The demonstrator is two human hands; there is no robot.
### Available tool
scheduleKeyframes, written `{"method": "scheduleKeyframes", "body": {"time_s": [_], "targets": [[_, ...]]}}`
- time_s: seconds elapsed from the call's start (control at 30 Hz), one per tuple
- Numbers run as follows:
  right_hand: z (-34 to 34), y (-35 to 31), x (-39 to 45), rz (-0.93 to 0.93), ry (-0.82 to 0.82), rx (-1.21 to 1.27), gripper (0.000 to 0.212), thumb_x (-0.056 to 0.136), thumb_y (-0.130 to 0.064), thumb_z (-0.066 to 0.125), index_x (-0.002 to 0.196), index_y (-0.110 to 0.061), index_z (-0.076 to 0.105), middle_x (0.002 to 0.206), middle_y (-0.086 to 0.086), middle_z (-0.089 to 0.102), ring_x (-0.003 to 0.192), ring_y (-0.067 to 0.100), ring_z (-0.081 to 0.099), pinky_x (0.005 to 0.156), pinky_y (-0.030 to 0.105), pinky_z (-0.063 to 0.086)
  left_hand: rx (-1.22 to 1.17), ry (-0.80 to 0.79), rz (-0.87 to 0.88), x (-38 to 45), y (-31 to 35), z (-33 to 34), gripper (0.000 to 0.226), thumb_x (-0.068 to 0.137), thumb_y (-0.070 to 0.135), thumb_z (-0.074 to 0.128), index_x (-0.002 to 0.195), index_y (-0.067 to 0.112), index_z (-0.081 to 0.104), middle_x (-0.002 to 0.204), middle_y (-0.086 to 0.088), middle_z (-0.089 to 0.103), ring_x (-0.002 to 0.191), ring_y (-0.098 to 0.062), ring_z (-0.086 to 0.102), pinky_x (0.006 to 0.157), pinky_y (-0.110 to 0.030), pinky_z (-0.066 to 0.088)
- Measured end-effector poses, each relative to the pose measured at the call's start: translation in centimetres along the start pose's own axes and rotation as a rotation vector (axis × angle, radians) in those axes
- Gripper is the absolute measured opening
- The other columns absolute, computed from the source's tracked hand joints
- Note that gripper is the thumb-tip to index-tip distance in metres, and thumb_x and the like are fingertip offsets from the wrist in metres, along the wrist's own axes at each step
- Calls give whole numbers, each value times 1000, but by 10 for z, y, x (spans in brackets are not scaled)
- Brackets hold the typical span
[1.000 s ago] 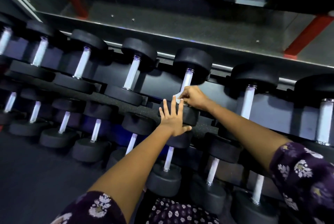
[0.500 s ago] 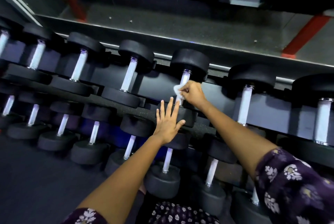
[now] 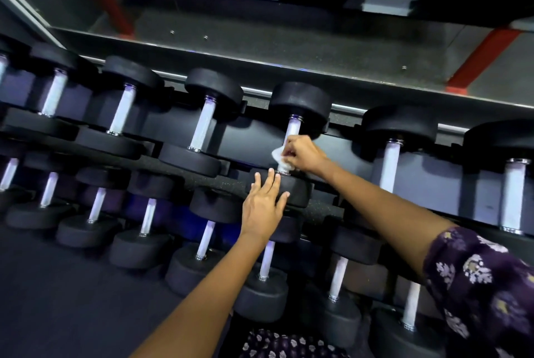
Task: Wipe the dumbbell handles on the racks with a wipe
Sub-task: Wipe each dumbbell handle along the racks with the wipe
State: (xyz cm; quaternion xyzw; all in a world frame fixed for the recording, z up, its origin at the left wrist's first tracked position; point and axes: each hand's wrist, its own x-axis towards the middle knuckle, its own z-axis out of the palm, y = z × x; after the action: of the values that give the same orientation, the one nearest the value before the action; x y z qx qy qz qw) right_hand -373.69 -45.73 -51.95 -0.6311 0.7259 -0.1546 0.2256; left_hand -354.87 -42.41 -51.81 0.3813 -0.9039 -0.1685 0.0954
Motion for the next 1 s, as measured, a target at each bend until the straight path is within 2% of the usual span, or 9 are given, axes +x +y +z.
{"method": "scheduleKeyframes", "body": {"time_s": [0.13, 0.3, 0.47, 0.53, 0.63, 0.7, 0.8, 0.93, 1.0], "targets": [[-9, -7, 10, 224, 246, 151, 11, 75, -2, 56, 79, 4, 65, 93, 21, 62, 85, 32, 60, 73, 35, 47, 40, 60, 35, -1, -3, 1, 43, 84, 33, 59, 111, 1, 71, 119, -14, 67, 106, -44, 63, 71, -48, 59], [6, -11, -11, 81, 31, 81, 16, 82, -5, 54, 98, -3, 57, 104, 17, 58, 93, 32, 56, 79, 38, 46, -15, 115, 39, -4, -1, 6, 49, 88, 35, 45, 114, -1, 69, 121, -15, 66, 109, -46, 61, 76, -51, 57], [-14, 2, 11, 317, 277, 186, 13, 82, -11, 62, 86, 1, 61, 93, 20, 60, 85, 32, 56, 69, 33, 41, 42, 256, 173, -3, -7, 12, 46, 97, 31, 43, 102, -4, 72, 109, -19, 70, 103, -41, 66, 75, -46, 59], [-2, -5, 6, 241, 216, 126, 13, 84, -11, 60, 85, 2, 63, 92, 19, 58, 86, 32, 58, 70, 32, 43, 39, 350, 233, -4, -10, 16, 51, 104, 29, 35, 99, -4, 73, 105, -19, 71, 102, -40, 67, 75, -44, 60], [18, -13, -8, 47, -17, 7, 18, 88, -9, 52, 97, -3, 66, 108, 17, 55, 98, 31, 54, 81, 28, 43, 40, 441, 284, -7, -13, 19, 45, 103, 25, 39, 98, -3, 74, 105, -18, 72, 104, -38, 67, 84, -39, 57], [7, -8, 3, 105, 79, -16, 20, 88, -7, 51, 100, -4, 66, 111, 17, 54, 100, 30, 53, 79, 27, 41, 55, 447, 282, -6, -15, 17, 37, 96, 25, 48, 99, -1, 74, 107, -17, 71, 108, -35, 64, 88, -35, 53], [-6, -2, 19, 247, 291, 39, 18, 83, -7, 54, 94, -2, 68, 105, 17, 58, 95, 33, 58, 77, 34, 47, 67, 412, 260, -4, -15, 15, 36, 89, 25, 49, 101, -1, 71, 103, -15, 68, 112, -26, 51, 82, -33, 56], [8, -13, 6, -7, -40, -93, 16, 83, -9, 60, 96, -3, 68, 104, 14, 60, 95, 32, 59, 76, 35, 45, 104, 423, 287, -6, -17, 17, 37, 91, 25, 47, 103, -1, 70, 100, -14, 67, 110, -25, 48, 79, -33, 58], [0, -7, 7, 14, -57, -61, 14, 81, -7, 63, 92, -3, 69, 99, 15, 63, 93, 32, 60, 78, 35, 47, 140, 428, 305, -5, -18, 17, 37, 91, 25, 47, 104, -1, 71, 98, -13, 68, 108, -28, 55, 78, -34, 58]]}}
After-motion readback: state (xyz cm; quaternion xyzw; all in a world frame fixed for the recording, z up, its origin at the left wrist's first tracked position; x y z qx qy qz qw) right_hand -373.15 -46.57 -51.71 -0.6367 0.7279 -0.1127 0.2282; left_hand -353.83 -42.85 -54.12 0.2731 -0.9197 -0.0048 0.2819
